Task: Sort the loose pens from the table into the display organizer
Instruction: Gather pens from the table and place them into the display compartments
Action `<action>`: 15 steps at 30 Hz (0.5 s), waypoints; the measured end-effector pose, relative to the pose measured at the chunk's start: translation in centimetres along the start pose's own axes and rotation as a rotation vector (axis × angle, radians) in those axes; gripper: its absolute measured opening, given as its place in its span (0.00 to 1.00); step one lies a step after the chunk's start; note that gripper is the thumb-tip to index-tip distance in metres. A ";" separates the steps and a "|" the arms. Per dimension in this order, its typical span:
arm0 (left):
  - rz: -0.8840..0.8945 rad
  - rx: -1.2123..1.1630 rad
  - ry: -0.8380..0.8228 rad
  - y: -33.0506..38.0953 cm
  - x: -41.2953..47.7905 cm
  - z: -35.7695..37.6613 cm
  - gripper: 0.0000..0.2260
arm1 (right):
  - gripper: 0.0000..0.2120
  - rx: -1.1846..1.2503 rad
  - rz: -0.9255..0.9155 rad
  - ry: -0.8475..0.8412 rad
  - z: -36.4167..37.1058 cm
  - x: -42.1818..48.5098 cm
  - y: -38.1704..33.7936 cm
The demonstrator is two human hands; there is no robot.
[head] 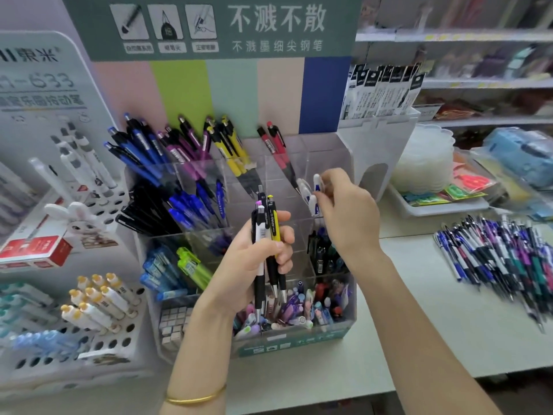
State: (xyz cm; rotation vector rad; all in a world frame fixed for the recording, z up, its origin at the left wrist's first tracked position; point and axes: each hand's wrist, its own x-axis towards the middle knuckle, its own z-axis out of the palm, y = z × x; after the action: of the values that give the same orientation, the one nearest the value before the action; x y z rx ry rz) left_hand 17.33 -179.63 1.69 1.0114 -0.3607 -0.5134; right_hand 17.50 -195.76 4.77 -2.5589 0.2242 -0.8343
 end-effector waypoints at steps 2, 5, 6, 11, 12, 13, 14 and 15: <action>0.003 -0.062 -0.032 -0.1 0.1 -0.1 0.21 | 0.08 -0.046 0.041 -0.099 0.2 -0.1 0.5; 0.001 -0.207 -0.127 -0.2 0.2 -0.2 0.24 | 0.10 -0.033 0.076 -0.146 0.1 0.0 1.0; -0.005 -0.243 -0.152 -0.2 0.3 -0.2 0.25 | 0.12 -0.022 0.047 -0.073 -0.1 0.1 0.9; -0.080 -0.365 -0.259 -0.2 0.4 -0.4 0.20 | 0.08 0.326 -0.073 0.027 -2.4 -0.4 -2.8; -0.088 -0.375 -0.285 -0.1 0.4 -0.3 0.17 | 0.08 0.393 -0.049 -0.118 -2.6 -0.3 -3.7; -0.092 -0.373 -0.304 0.0 0.4 -0.3 0.14 | 0.09 0.432 -0.024 -0.273 -2.7 -0.2 -4.4; -0.100 -0.369 -0.316 0.1 0.3 -0.4 0.11 | 0.12 0.446 -0.004 -0.408 -2.5 -0.1 -4.8; -0.115 -0.367 -0.330 0.2 0.2 -0.5 0.11 | 0.15 0.464 0.015 -0.502 -2.4 0.1 -5.0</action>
State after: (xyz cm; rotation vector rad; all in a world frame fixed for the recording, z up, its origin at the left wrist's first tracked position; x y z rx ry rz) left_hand 17.81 -179.35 1.63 0.5929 -0.4820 -0.8216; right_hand 16.26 -192.17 8.79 -2.2241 -0.0973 -0.1818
